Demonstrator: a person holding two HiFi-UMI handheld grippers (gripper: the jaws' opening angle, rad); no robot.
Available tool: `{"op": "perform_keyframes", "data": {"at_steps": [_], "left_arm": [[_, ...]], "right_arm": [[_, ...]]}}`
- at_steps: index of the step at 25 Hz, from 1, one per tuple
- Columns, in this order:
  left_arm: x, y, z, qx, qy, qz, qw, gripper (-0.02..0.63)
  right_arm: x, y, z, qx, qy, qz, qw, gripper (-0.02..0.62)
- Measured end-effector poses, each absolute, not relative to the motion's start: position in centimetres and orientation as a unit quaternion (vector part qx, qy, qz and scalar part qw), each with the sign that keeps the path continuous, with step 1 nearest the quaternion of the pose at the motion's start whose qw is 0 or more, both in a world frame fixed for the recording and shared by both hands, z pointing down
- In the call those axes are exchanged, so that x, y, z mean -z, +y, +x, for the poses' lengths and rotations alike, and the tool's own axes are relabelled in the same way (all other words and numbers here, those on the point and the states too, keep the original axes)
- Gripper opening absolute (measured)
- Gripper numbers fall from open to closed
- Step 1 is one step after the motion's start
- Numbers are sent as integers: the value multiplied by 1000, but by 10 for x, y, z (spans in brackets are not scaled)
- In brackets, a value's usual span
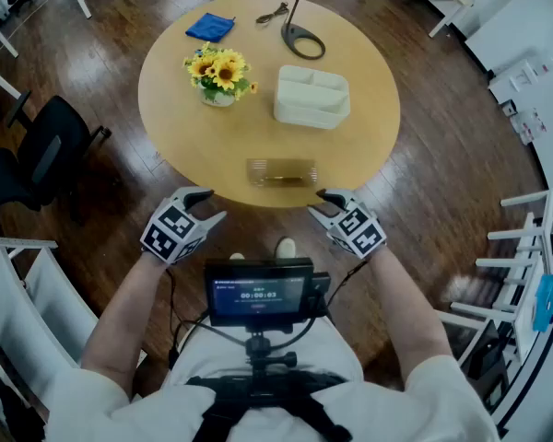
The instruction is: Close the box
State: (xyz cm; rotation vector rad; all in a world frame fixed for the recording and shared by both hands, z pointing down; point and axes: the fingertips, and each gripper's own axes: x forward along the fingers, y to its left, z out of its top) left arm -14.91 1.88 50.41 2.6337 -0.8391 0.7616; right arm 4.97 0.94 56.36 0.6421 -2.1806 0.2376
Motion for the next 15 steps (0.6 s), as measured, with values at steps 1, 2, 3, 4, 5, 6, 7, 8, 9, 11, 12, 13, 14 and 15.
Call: {"op": "perform_keyframes", "data": {"at_steps": [1,2,3,4,5,6,7,8,9,11,12,13,14,15], "left_arm": [[-508,11,-137,-280,-265,915,116,202],[-512,4,-124,-295,-241,920,96,201],[-517,-4,-110,-308,-217,923,79,198],[-522,-13,-96,-318,-196,925,66,193],[-528,-22,-82,-324,-177,927,58,193],[-535,-31,-69,-328,-161,929,57,194],[-543,-40,-56,-330,-147,930,61,194],[-552,-48,-46,-333,-135,931,65,193],[-561,-55,-36,-338,-122,931,68,194],[-583,-62,-22,-356,-96,927,71,195],[-593,-64,-17,-365,-84,924,75,195],[-603,-66,-13,-372,-73,922,80,195],[-612,-67,-9,-377,-63,920,86,195],[-619,-67,-6,-381,-55,918,91,195]], "right_arm": [[-568,2,45,-81,-868,245,423,149],[-573,-6,42,-67,-868,235,432,149],[-579,-13,40,-54,-867,224,442,139],[-586,-21,39,-43,-864,213,454,135],[-594,-29,39,-35,-862,201,464,135],[-602,-37,39,-30,-860,190,472,127],[-610,-43,39,-29,-859,178,479,127],[-617,-49,38,-27,-858,166,486,127],[-623,-54,38,-23,-857,153,492,127],[-628,-63,34,-14,-857,127,499,127],[-633,-66,33,-14,-858,117,501,122],[-640,-68,33,-19,-859,107,501,121],[-647,-69,33,-25,-859,97,502,121],[-653,-70,34,-28,-858,85,505,121]]}}
